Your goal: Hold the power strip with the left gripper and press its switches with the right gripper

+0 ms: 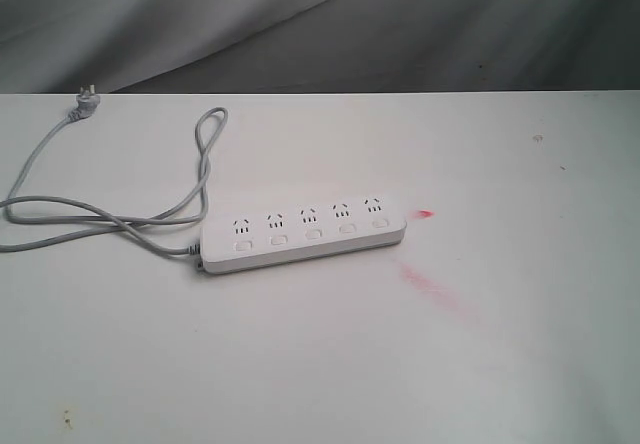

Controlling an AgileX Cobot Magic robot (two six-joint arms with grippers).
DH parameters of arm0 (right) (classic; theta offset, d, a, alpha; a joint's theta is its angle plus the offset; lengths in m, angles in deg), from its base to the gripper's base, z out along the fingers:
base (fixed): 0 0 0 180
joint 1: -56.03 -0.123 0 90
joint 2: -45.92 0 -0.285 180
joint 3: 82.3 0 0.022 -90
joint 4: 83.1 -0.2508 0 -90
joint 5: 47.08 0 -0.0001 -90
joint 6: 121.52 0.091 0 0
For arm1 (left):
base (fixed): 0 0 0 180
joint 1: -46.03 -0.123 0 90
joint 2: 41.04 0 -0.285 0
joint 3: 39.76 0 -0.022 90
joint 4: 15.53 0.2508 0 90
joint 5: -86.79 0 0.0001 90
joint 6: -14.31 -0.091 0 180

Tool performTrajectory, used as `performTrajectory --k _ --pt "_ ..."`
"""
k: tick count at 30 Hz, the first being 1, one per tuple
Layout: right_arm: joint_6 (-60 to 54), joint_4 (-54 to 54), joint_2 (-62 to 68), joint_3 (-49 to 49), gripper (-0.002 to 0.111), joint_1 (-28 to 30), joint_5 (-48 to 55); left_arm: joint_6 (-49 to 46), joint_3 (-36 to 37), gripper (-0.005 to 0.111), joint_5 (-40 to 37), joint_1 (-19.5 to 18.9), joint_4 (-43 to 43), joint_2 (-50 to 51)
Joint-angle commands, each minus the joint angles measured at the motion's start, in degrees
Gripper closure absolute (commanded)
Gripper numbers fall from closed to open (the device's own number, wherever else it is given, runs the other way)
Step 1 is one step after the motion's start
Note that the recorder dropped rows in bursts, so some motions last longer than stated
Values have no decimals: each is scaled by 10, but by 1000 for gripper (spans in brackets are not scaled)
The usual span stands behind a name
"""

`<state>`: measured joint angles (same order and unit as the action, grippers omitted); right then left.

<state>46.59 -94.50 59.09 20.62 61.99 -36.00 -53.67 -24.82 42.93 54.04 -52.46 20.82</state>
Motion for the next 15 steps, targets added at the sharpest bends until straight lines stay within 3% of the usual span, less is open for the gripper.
performTrajectory --k 1,8,15 --pt "3 7 -2 -1 108 3 -1 7 0 106 -24 -1 14 -28" --pt "3 7 -2 -1 108 3 -1 97 1 106 24 4 22 -34" --pt "3 7 -2 -1 108 3 -1 289 21 106 34 6 153 -87"
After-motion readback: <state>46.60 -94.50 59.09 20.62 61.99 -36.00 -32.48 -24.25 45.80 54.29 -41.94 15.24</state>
